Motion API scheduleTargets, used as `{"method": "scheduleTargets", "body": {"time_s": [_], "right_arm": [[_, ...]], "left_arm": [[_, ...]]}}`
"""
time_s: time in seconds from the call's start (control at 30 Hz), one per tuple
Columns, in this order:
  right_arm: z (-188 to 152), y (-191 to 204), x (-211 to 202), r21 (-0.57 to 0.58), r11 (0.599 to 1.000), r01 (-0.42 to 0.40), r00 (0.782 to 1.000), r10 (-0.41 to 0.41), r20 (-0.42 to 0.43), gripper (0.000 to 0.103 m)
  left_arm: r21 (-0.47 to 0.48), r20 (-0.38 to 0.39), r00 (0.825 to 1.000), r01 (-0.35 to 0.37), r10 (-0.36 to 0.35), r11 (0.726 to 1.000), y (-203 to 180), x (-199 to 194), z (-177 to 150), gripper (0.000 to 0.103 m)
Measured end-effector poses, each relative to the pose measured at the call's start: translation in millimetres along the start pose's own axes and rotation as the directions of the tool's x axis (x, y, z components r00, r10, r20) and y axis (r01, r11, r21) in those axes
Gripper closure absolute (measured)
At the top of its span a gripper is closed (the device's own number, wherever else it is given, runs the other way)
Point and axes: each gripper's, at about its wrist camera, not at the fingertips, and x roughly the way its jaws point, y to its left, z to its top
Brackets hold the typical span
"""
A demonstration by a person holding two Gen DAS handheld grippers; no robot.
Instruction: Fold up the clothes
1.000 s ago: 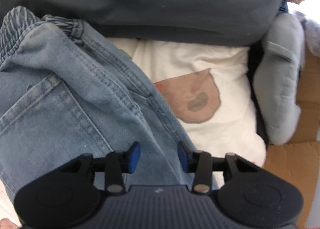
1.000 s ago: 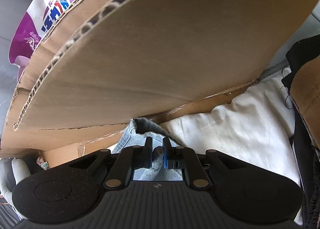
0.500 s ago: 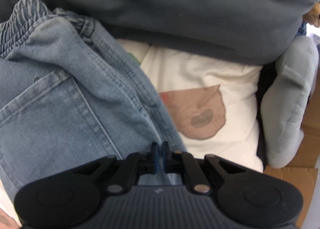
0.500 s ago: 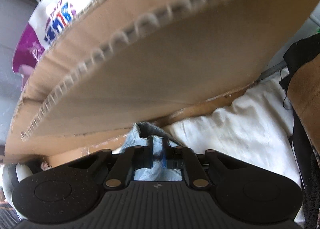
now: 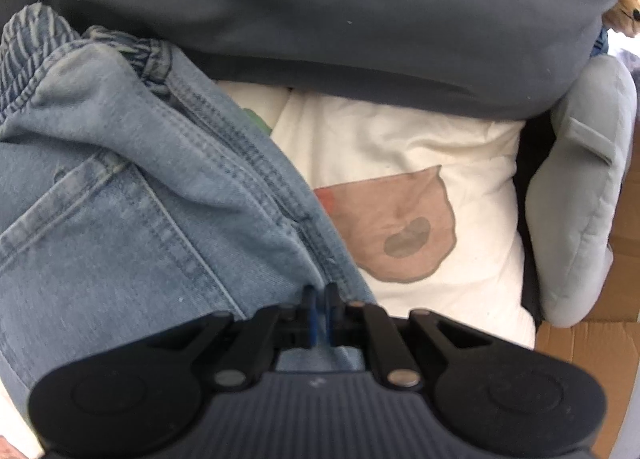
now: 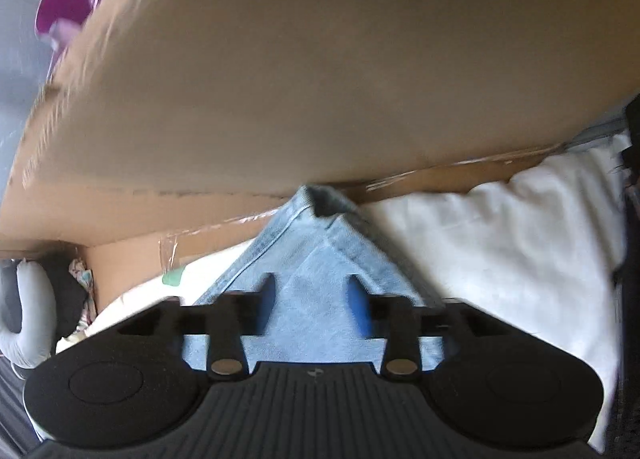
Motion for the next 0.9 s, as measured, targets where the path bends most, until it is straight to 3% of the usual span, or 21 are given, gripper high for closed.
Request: {"method": "scheduleTargets", "body": {"time_s": [0.23,0.43,0.7,0.9], "right_arm": [[-5.5,22.5,37.7,0.067,0.986,0.154,0.987,-0.157,0.033,0.052],[-4.1,37.4,55.8,0.156,0.947,0.281,0.951,-0.297,0.091,0.053],[-18.5,36.2,58.9,0.287,0.911,0.296,0.916,-0.356,0.186,0.055],[-46.2,40.3,63.7,0.189,0.93,0.316,0.885,-0.361,0.294,0.055]], "left_arm": [[0.017,0.003,1.0,0.017,-0.017,1.0,11.4,-2.6,-1.9,0.099],[0.024,0.003,0.999,0.041,-0.041,0.999,28.4,-7.5,-4.8,0.099],[0.025,0.017,0.997,0.07,-0.071,0.997,47.0,-15.9,-25.2,0.099],[0.033,0.008,0.996,0.086,-0.087,0.996,45.7,-11.2,-20.5,0.099]]}}
